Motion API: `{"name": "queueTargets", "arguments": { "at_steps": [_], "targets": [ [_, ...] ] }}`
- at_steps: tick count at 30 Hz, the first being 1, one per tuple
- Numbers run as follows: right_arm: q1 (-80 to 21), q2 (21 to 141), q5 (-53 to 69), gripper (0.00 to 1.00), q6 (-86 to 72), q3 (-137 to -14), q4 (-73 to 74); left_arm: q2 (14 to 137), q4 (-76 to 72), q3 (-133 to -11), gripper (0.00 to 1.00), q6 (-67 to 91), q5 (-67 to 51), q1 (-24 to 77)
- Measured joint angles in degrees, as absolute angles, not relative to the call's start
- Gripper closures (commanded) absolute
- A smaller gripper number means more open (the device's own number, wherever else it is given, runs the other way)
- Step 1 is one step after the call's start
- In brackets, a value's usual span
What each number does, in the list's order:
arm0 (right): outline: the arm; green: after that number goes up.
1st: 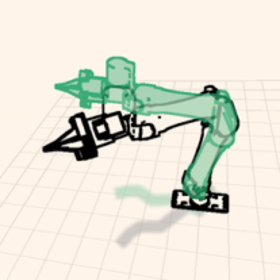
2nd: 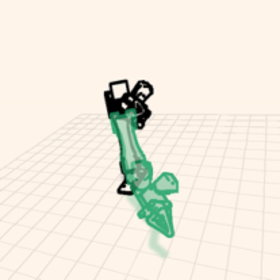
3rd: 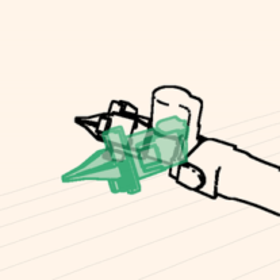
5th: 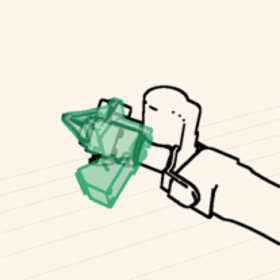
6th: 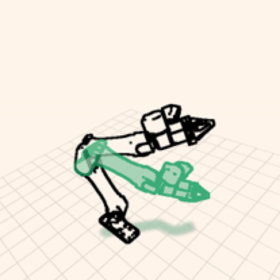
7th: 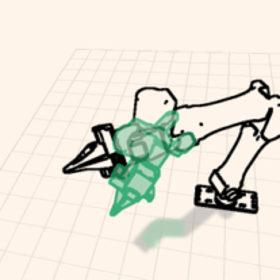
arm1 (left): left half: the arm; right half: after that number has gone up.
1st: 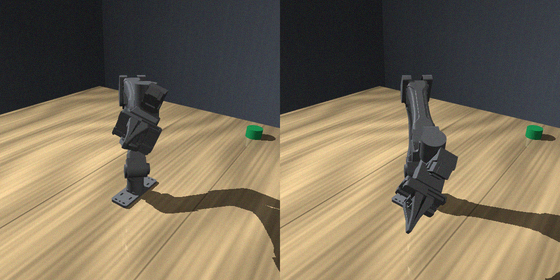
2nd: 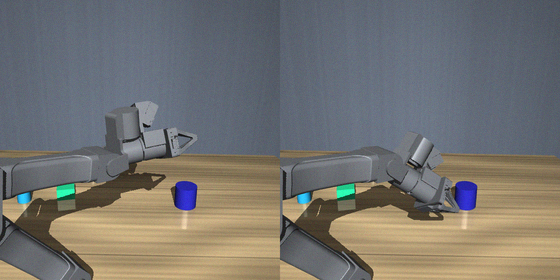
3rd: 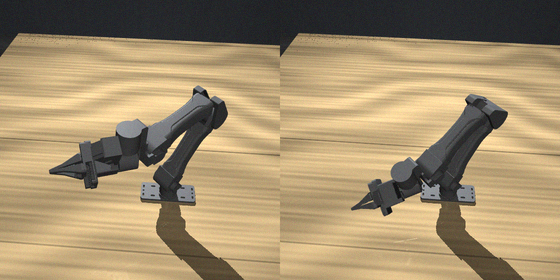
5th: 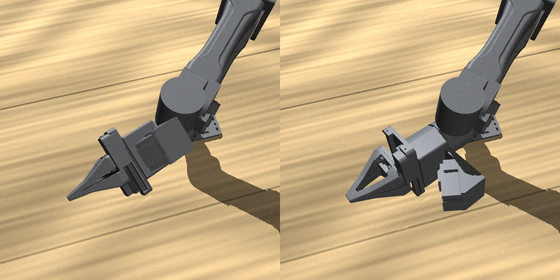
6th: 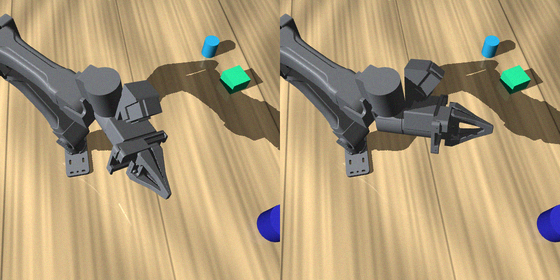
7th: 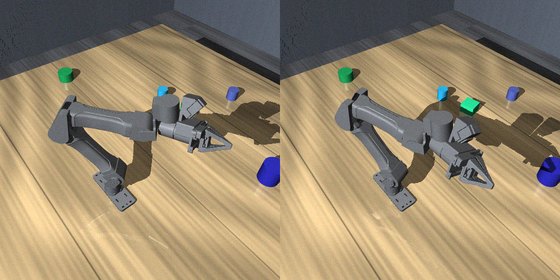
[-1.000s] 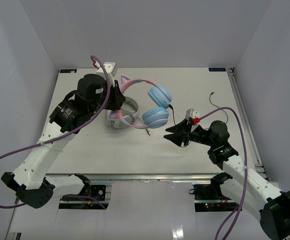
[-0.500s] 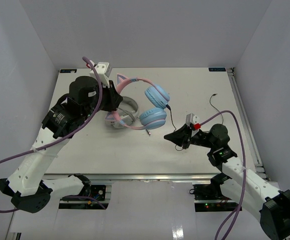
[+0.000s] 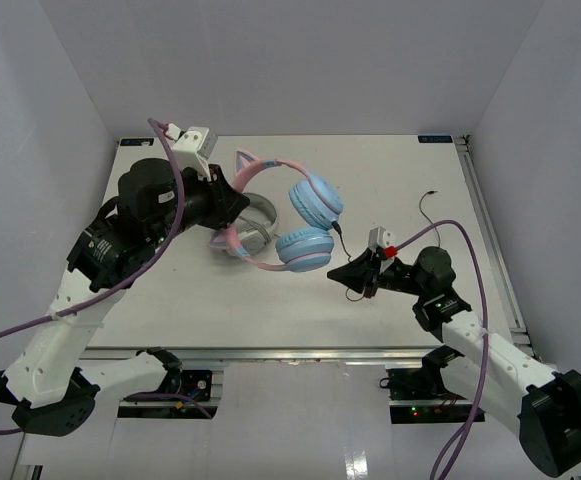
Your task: Wrap the headphones
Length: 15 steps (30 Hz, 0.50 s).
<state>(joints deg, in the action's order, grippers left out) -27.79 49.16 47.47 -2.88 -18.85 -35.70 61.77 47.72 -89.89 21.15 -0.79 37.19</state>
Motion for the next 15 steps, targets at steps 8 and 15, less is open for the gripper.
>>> {"name": "queueTargets", "arguments": {
  "at_steps": [8, 15],
  "targets": [
    [-27.9, 54.1, 47.5, 0.92, -5.3, -18.7, -39.8, 60.7, 44.9, -88.3, 1.0, 22.8, -4.9, 37.2],
    [-28.7, 57.3, 47.8, 0.92, -6.8, -17.8, -44.2, 60.4, 40.8, -84.4, 1.0, 24.2, -11.3, 37.1]
  ]
}}
